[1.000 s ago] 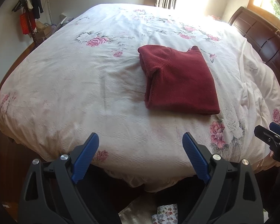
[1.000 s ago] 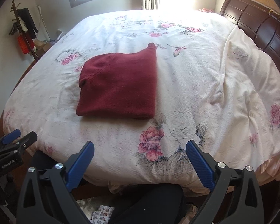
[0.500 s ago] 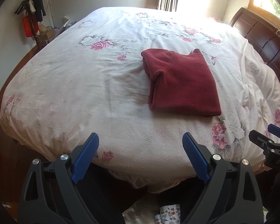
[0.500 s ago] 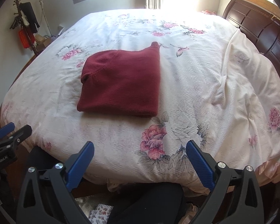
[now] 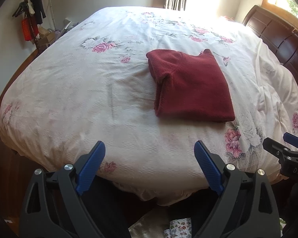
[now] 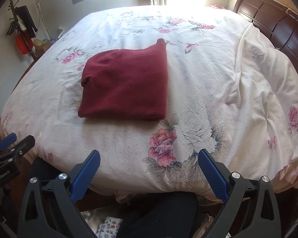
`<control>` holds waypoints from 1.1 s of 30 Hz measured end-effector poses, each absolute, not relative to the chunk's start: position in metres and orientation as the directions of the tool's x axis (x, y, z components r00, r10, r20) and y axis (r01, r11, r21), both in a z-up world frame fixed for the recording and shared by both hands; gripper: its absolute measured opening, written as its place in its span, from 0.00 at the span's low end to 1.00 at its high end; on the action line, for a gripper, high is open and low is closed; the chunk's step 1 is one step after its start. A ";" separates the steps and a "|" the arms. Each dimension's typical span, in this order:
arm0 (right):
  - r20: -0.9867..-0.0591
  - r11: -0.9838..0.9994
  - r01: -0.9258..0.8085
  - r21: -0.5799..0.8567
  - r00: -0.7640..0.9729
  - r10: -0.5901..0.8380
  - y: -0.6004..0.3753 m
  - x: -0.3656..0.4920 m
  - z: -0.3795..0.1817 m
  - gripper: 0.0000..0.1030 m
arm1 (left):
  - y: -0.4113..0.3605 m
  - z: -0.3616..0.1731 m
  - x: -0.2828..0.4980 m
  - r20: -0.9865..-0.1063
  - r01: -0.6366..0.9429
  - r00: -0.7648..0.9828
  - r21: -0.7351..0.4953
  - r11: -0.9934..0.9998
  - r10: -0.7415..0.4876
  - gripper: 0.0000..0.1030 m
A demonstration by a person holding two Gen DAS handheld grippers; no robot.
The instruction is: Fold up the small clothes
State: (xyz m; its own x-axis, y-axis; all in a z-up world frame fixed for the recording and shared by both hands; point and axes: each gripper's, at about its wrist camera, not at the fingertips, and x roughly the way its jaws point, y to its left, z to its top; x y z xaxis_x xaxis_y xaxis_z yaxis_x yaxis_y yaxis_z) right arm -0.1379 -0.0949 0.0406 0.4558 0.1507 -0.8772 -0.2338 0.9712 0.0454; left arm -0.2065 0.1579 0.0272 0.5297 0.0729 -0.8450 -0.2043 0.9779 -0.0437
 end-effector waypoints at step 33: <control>-0.868 0.977 -0.205 0.054 0.473 0.147 -0.097 -0.135 0.032 0.96 | 0.156 0.021 -0.197 -0.847 -0.203 0.528 -0.045 0.978 0.070 0.88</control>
